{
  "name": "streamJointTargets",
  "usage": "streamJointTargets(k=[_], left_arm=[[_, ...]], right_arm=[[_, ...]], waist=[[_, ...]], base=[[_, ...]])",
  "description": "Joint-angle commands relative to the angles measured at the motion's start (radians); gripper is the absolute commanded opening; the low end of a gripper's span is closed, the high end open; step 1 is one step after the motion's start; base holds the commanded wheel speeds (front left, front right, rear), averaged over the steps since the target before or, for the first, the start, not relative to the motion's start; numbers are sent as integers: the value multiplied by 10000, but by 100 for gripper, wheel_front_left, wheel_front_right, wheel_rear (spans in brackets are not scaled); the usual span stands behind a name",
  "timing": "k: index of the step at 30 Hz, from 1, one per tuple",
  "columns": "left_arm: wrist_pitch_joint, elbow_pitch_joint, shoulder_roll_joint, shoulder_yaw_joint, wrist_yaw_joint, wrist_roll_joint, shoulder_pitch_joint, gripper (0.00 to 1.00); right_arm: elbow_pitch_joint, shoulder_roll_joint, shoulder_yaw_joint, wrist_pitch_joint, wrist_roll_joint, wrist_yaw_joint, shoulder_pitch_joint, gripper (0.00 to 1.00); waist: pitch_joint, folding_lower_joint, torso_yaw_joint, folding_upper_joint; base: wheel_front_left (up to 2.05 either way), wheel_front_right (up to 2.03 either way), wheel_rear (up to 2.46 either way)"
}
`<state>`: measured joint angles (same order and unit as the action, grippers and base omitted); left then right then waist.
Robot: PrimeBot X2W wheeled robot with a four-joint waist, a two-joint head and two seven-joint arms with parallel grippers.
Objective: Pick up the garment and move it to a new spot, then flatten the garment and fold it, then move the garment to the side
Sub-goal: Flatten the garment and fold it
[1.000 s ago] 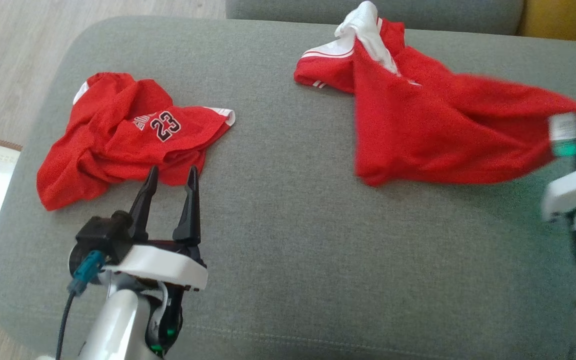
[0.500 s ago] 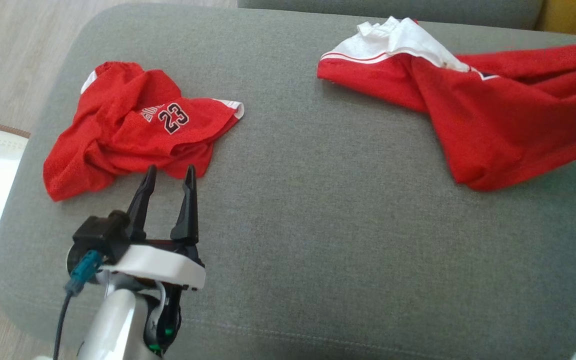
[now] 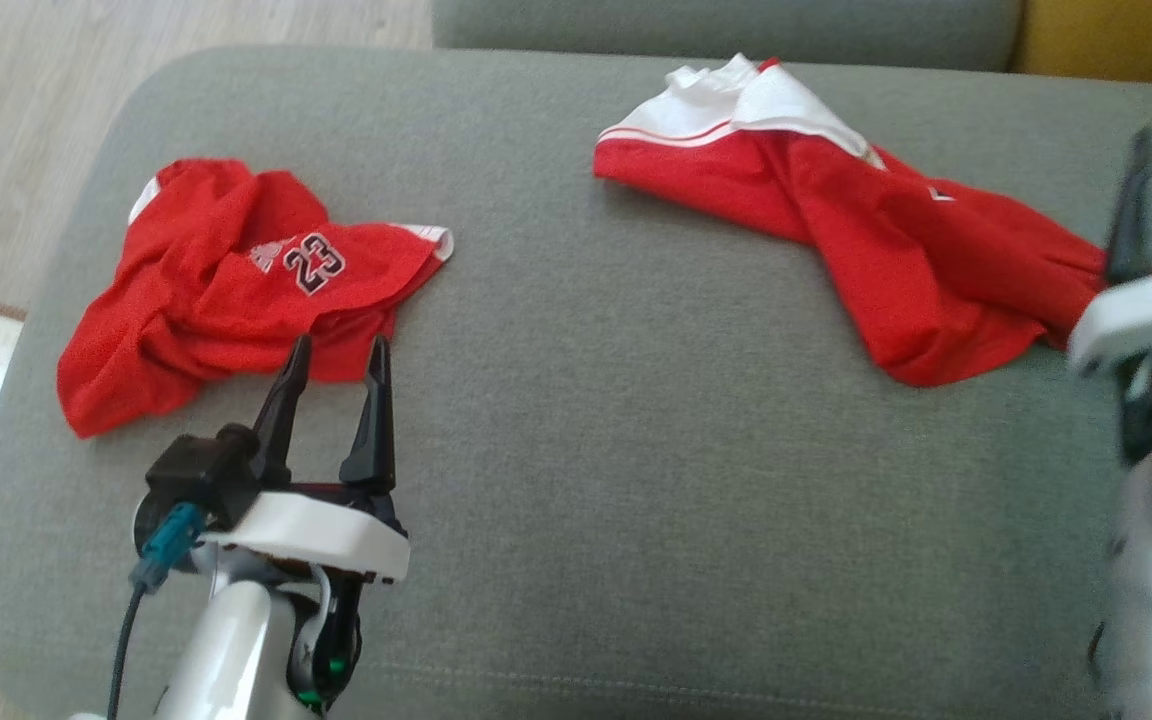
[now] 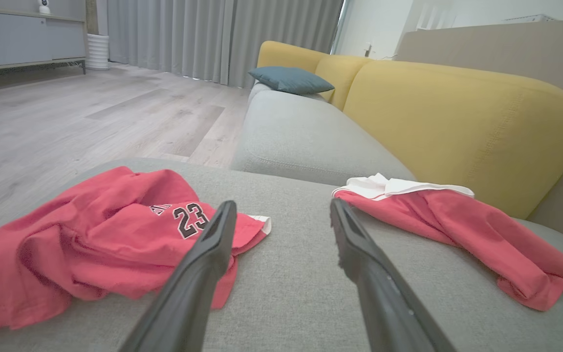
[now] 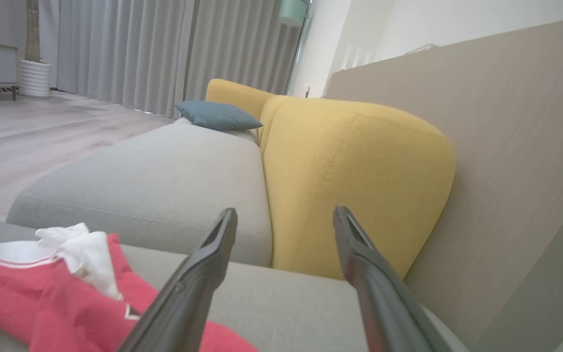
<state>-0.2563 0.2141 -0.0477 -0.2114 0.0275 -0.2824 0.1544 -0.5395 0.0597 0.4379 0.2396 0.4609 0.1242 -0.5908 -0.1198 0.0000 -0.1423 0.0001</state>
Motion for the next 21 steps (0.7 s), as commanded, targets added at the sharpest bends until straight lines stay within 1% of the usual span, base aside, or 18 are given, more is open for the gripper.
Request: streamJointTargets(k=[1,6,10,14,21], left_arm=[[-55,-327,-32,351,16,104,270,100],[-55,-370,-29,409,-33,80,82,100],[-55,-416,-28,421,-69,54,-61,100],[-55,-472,-27,334,-107,5,-96,100],[-55,-502,-27,197,-88,-2,-80,100]], right_arm=[[384,-81,-579,123,-395,65,234,100],[858,-91,-2723,178,-2664,65,1849,100],[1527,-93,-3889,129,-3882,65,3227,100],[1960,-93,-4328,-63,-4246,65,4068,100],[2274,-94,-4361,-461,-4288,65,4318,100]], waist=[[159,0,127,-1],[465,0,344,-1],[608,0,477,-1],[617,0,524,-1],[476,0,353,-1]], base=[[0,0,0],[0,0,0],[0,0,0],[0,0,0],[0,0,0]])
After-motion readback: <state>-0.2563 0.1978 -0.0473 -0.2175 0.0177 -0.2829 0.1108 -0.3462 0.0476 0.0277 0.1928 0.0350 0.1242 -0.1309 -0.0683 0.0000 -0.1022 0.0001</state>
